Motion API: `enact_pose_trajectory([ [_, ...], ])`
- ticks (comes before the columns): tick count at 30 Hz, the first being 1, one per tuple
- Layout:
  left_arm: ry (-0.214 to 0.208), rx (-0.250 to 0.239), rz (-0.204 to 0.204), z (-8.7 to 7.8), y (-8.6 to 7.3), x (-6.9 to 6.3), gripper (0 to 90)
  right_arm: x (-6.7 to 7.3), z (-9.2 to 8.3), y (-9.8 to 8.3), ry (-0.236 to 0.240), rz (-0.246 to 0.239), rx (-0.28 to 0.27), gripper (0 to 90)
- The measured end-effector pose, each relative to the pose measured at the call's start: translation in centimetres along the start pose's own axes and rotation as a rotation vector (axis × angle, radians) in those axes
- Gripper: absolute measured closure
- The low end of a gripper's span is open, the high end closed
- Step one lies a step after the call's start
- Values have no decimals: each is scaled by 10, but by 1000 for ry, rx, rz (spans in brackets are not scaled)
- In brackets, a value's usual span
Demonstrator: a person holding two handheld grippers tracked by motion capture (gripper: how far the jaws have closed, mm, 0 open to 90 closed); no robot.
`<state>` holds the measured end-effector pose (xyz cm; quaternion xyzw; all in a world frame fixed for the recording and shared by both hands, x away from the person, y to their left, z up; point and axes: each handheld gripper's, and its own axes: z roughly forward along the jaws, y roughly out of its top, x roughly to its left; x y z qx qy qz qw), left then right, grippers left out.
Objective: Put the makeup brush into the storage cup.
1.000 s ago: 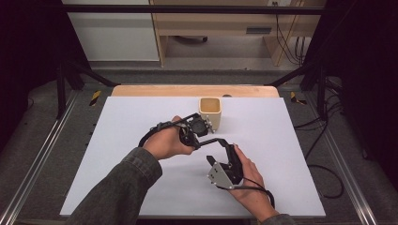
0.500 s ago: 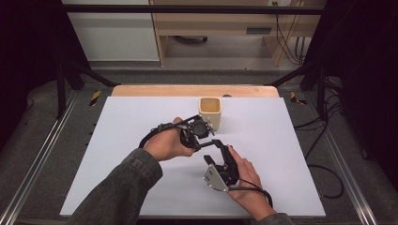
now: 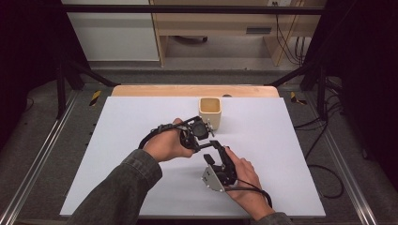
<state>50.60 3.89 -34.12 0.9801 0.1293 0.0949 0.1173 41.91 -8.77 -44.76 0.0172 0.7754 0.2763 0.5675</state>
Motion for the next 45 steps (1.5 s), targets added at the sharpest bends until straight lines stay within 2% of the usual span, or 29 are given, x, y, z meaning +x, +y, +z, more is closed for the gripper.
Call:
enact_pose_trajectory([
  [1,1,0,1,0,0,0,784,-1,1,0,3,-11,-7,368],
  [3,0,1,2,0,0,0,784,0,1,-1,7,4,-3,368],
  [4,2,-2,0,1,0,0,784,-1,2,-1,3,-11,-2,368],
  [13,-1,3,3,2,0,0,783,-1,3,-1,6,-28,-2,378],
  [27,-6,5,8,3,1,-1,784,3,4,-1,9,-46,6,448],
  [28,-6,5,8,3,1,-1,784,1,4,-1,16,-84,5,457],
  [30,-10,4,9,3,1,-1,784,2,5,-1,16,-84,2,461],
  [31,-11,4,10,3,1,-2,784,3,5,-1,14,-65,6,467],
  [32,-8,5,12,3,1,-2,784,2,5,-1,20,-87,5,473],
  [35,-9,8,14,3,2,-2,784,4,5,0,20,-76,12,489],
  [38,-13,8,15,3,2,-3,783,4,6,1,33,-93,8,504],
  [40,-13,10,17,4,1,-3,784,3,6,1,19,-130,10,513],
  [41,-13,11,19,3,2,-3,783,5,6,0,23,-107,2,521],
  [45,-11,13,23,4,2,-4,784,4,6,1,30,-123,-2,534],
])
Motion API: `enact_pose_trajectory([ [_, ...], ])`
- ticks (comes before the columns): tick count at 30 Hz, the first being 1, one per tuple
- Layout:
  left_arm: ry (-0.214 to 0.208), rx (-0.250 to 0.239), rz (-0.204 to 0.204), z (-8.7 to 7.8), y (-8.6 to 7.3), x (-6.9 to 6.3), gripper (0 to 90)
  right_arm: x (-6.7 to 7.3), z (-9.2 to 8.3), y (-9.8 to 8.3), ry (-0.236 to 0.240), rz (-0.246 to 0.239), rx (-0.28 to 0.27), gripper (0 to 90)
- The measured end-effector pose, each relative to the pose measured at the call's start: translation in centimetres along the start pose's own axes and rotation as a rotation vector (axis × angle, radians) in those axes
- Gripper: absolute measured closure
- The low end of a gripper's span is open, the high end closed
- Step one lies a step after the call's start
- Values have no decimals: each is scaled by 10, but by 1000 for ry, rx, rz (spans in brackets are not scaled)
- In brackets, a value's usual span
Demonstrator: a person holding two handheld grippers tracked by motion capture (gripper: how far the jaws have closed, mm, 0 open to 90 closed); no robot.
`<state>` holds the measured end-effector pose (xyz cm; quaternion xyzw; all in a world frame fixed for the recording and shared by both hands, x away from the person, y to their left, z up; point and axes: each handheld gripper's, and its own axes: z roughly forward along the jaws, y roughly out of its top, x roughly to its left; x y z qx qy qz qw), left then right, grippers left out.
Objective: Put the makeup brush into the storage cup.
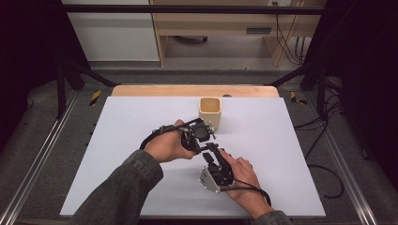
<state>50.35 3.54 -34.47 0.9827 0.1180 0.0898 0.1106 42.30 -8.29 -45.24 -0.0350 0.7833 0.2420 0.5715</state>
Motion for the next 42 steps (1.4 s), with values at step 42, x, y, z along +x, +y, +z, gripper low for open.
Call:
enact_pose_trajectory([
  [42,-12,13,19,5,3,-3,783,4,0,2,32,-48,-11,675],
])
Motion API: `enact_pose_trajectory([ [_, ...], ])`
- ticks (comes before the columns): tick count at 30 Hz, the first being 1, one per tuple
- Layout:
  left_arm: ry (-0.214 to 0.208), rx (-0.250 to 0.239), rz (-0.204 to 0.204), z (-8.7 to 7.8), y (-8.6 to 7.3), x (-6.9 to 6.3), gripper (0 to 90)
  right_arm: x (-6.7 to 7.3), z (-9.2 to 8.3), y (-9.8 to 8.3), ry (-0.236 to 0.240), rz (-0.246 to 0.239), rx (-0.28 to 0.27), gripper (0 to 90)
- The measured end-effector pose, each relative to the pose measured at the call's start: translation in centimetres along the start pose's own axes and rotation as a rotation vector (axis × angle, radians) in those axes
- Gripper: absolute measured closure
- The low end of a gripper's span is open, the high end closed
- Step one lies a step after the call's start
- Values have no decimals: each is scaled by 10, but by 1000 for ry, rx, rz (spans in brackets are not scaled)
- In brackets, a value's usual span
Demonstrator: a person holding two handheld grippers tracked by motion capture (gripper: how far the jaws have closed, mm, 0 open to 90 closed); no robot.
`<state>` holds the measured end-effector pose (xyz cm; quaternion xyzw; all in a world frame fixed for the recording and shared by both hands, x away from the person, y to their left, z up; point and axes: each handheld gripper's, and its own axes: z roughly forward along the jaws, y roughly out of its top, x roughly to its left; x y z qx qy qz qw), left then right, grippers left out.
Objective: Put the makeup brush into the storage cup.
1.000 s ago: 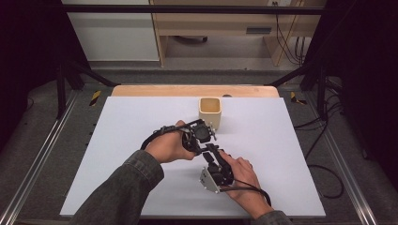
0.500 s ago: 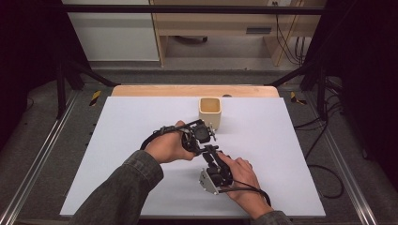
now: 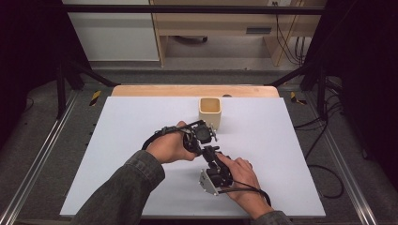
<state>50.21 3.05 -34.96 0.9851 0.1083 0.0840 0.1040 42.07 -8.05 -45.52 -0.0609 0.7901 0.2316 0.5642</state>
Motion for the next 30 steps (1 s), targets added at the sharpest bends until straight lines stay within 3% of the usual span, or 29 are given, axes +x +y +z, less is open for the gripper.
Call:
enact_pose_trajectory([
  [2,2,2,1,0,0,0,783,0,0,0,0,3,1,678],
  [3,1,2,0,0,0,0,783,-2,0,-1,2,-38,3,680],
  [4,1,1,-1,0,0,0,783,1,0,0,1,8,1,687],
  [9,1,3,1,0,-1,0,783,2,-1,0,-9,0,0,699],
  [11,1,2,1,0,-1,0,783,-2,0,0,5,-53,-4,706],
  [16,-6,-1,3,1,-1,-1,783,1,0,0,9,-26,-7,721],
  [17,-6,0,3,1,-1,-1,783,0,0,0,11,-53,-6,728],
  [18,-5,2,5,2,-1,-1,783,4,0,1,13,-2,-5,748],
  [21,-10,0,3,2,-1,-2,783,4,0,0,13,-3,-6,764],
  [23,-11,0,4,2,-2,-2,783,3,-1,0,18,-11,-8,776],
  [24,-12,-1,2,2,-2,-2,783,0,-1,0,19,-71,-10,781],
  [30,-14,-9,-2,2,-4,-3,778,1,-2,0,31,-74,-15,793],
])
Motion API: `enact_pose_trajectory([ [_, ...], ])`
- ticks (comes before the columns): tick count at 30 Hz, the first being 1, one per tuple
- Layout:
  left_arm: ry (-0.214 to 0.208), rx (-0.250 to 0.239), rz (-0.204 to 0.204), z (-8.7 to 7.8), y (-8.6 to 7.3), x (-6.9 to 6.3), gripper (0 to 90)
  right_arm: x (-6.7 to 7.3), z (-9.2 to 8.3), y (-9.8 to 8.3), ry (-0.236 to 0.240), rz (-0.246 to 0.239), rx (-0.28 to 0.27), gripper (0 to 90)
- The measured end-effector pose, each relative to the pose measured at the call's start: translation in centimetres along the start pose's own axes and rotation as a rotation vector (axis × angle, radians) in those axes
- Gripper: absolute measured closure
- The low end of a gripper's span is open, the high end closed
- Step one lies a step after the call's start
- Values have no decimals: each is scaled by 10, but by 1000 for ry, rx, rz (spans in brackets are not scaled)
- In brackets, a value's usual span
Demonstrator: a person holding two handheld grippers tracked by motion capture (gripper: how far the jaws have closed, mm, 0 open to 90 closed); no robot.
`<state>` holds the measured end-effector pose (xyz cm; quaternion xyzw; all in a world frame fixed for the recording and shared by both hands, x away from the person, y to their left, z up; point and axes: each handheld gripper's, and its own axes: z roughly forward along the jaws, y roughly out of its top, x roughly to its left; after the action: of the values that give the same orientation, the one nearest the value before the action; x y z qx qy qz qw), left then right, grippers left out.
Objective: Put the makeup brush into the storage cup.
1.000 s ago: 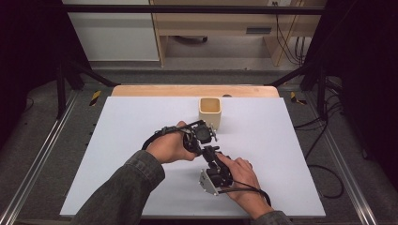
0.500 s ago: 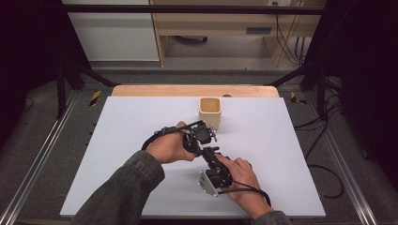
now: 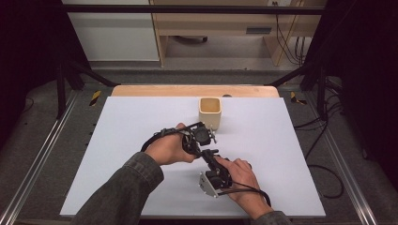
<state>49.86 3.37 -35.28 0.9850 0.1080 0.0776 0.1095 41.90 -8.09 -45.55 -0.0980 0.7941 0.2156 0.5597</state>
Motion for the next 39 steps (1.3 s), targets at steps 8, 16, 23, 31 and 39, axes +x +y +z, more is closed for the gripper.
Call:
enact_pose_trajectory([
  [8,18,-58,-38,-11,-7,4,737,1,1,-4,12,20,11,793],
  [16,58,-96,-72,-17,-13,9,671,3,2,-8,15,19,26,793],
  [23,125,-133,-110,-25,-25,18,538,4,2,-9,24,17,28,793],
  [31,190,-186,-184,-36,-49,29,490,6,3,-11,32,28,27,792],
  [39,232,-242,-268,-36,-76,33,363,6,1,-18,44,91,48,792],
])
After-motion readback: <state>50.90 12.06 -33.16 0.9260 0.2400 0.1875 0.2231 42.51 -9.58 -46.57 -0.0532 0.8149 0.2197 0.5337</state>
